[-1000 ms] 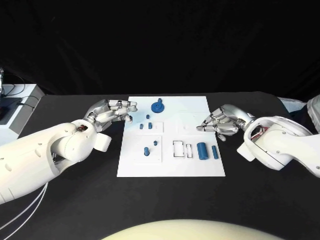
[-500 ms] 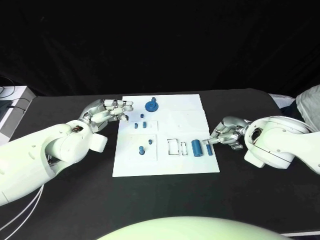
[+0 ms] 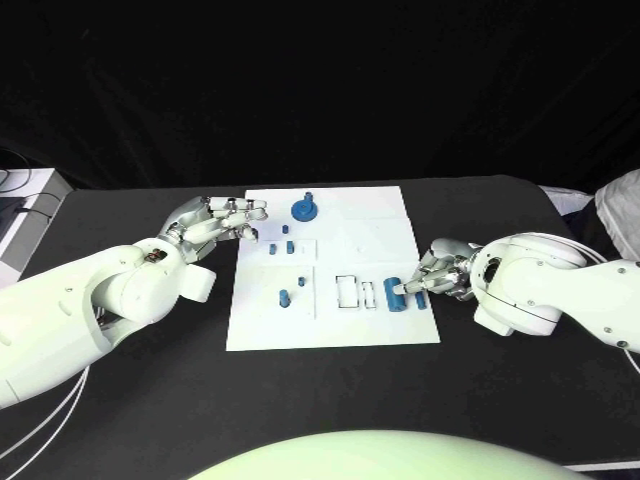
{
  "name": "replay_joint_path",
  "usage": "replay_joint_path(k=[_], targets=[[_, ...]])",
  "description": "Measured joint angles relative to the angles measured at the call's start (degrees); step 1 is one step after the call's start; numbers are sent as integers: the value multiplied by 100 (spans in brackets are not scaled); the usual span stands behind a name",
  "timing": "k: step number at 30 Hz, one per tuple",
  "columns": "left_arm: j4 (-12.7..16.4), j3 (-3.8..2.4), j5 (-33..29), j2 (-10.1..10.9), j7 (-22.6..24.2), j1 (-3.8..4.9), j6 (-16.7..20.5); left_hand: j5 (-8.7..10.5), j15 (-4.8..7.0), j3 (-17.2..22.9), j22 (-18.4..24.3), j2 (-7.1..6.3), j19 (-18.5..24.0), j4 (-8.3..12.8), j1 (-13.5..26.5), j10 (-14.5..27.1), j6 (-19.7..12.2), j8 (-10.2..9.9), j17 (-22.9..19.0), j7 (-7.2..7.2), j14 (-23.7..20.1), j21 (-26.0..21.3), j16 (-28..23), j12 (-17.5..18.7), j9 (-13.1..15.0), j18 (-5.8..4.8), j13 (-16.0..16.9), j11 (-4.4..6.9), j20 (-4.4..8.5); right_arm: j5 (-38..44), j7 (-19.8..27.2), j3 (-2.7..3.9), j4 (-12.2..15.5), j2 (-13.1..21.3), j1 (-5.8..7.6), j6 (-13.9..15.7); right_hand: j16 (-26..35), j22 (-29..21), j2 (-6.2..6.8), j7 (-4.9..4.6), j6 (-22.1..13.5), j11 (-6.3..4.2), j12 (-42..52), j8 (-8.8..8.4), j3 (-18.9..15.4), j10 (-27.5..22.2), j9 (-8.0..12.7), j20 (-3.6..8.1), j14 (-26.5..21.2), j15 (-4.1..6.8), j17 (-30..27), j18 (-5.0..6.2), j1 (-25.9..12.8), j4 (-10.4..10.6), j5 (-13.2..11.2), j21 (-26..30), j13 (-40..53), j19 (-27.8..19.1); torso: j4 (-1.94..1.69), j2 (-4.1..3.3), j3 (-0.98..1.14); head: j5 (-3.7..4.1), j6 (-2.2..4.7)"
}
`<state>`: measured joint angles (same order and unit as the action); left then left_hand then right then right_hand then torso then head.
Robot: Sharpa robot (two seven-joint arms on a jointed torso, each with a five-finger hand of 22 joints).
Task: Assemble the parts on the task board
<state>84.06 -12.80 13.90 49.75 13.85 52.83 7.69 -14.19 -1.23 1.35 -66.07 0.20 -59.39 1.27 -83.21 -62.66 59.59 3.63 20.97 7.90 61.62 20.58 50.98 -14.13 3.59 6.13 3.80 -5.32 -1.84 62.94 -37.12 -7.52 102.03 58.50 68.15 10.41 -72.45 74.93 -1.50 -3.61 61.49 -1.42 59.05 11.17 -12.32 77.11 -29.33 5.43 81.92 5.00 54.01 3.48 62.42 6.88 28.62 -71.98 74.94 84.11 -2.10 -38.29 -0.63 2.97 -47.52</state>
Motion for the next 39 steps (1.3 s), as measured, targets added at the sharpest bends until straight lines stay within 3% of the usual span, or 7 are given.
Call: replay_joint_path(k=[8, 15, 23, 28, 34, 36, 39], targets=[[1, 0, -3, 5, -2, 0, -1, 0, 0, 0, 0, 0, 0, 0, 0, 0, 0, 0, 0, 0, 0, 0, 0, 0, 0, 0, 0, 0, 0, 140, -73, -7, -146, -206, -54, -28, 0, -1, 30, 0, 0, 0, 21, -22, -1, -1, -23, 0, 1, -1, 17, 0, -32, 1, -70, -2, -1, 0, 1, -1, 5, -13, -29], [1, 0, -5, 11, -5, 0, -3, 0, 0, -16, -4, 0, -21, -17, 0, 0, 0, 0, 0, 0, 0, -33, 0, 0, 0, 0, 0, 0, -21, 290, -106, -11, -269, -292, -79, -117, 0, -1, 121, 1, 1, 0, 21, -22, 17, -1, -78, -1, 19, -20, 29, 1, -166, 81, -368, -19, -1, 0, 0, -1, 6, -21, -58], [-1, 0, -6, 22, -12, -1, -7, 0, 0, -16, -4, 0, -21, -16, 0, 0, 0, 0, -1, 0, 0, -33, 0, 0, 0, 1, 0, 0, -21, 583, -131, -29, -448, -455, -90, -322, 0, -1, 366, 4, 4, 1, 21, -44, 277, -1, -177, -1, 19, -20, 59, 1, -410, 366, -1188, -41, -2, 0, -2, 7, -3, -22, -81], [0, 0, -7, 29, -17, -1, -12, 0, 0, -16, -3, 0, -21, -16, 0, 0, 0, 0, -1, 0, 0, -33, 0, 0, 0, 0, 0, 0, -21, 815, -129, -13, -538, -581, -134, -412, 0, -2, 378, 16, 39, 10, 21, -8, 440, 9, -354, -1, 19, -20, 60, 1, -422, 354, -1287, -41, -2, 0, -3, 8, -1, -41, -90], [1, 0, -7, 38, -24, -1, -16, 0, 0, -16, -3, 0, -20, -16, 0, 0, 0, 0, -1, 0, 0, -33, 0, 0, 0, 1, 0, 0, -21, 1022, -127, -7, -599, -650, -176, -442, 0, -2, 291, 39, 55, 10, 21, -13, 375, 9, -1060, -1, 19, -20, 67, 1, -335, 64, -740, -41, -3, 0, -2, 8, 1, -57, -104], [2, 0, -8, 40, -26, -1, -17, 0, 0, -16, -3, 0, -20, -16, 0, 0, 0, 0, -1, 0, 0, -33, 0, 0, 0, 1, 0, 0, -21, 1070, -122, -5, -599, -661, -184, -444, 0, -2, 238, 39, 55, 10, 21, -34, 366, 8, -1186, -1, 19, -20, 66, 1, -283, -70, -76, -41, -3, 0, 2, 7, 2, -62, -99], [3, 0, -8, 42, -29, -1, -18, 0, 0, -34, -2, 0, -20, -34, 0, 0, 0, 0, -1, 0, 0, -62, 0, 0, 0, 1, 0, 0, -21, 1111, -117, -1, -586, -670, -192, -442, 0, -2, 133, 39, 55, 19, 21, -61, 367, 15, -1216, -1, 39, -1, 70, 0, -237, -178, 551, -40, -3, 0, 9, 4, 3, -64, -94]])
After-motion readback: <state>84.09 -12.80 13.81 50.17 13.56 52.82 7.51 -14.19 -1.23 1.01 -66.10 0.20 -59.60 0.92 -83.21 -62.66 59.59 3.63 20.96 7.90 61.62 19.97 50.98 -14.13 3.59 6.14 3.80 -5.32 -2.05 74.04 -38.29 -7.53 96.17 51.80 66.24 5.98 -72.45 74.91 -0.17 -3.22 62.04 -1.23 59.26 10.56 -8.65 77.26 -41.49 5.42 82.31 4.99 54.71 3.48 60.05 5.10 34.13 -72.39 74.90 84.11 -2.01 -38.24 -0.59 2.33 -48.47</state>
